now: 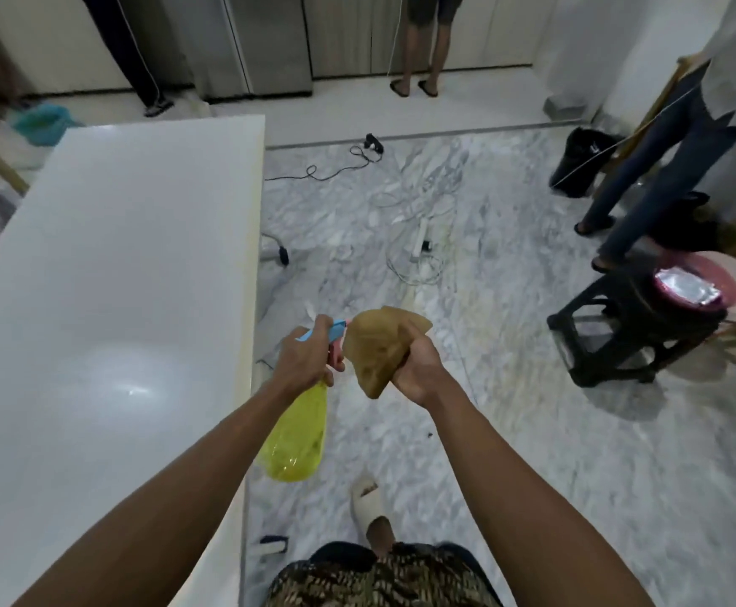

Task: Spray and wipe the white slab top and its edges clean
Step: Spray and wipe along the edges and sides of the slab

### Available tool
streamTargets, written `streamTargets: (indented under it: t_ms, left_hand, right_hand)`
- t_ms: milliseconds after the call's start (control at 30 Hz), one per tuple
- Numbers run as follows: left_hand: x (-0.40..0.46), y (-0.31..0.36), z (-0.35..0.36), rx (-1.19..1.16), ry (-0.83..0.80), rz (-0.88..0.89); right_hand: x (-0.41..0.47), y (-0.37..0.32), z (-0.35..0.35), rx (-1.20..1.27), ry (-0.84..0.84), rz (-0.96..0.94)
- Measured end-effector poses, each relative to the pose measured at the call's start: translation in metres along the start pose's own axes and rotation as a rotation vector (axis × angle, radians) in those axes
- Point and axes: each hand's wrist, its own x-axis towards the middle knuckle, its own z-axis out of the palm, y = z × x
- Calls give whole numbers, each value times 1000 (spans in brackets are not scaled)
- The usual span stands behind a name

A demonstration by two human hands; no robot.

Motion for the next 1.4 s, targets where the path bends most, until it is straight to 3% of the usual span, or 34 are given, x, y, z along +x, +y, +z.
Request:
streamTargets:
  t_ms: [367,733,1067,1400]
  left_hand:
    - [182,59,-11,-60,78,-90]
    - [386,153,-67,-27,307,-87]
    - [516,187,-135,-135,386,-160]
    - [640,182,-200,130,319,-267]
  right_hand:
    - [163,-116,52,-52,72,-23]
    - [379,-259,165,-151,-180,19]
    - [524,-291,274,-155,-205,163]
    - [637,-302,338,-131,-171,255]
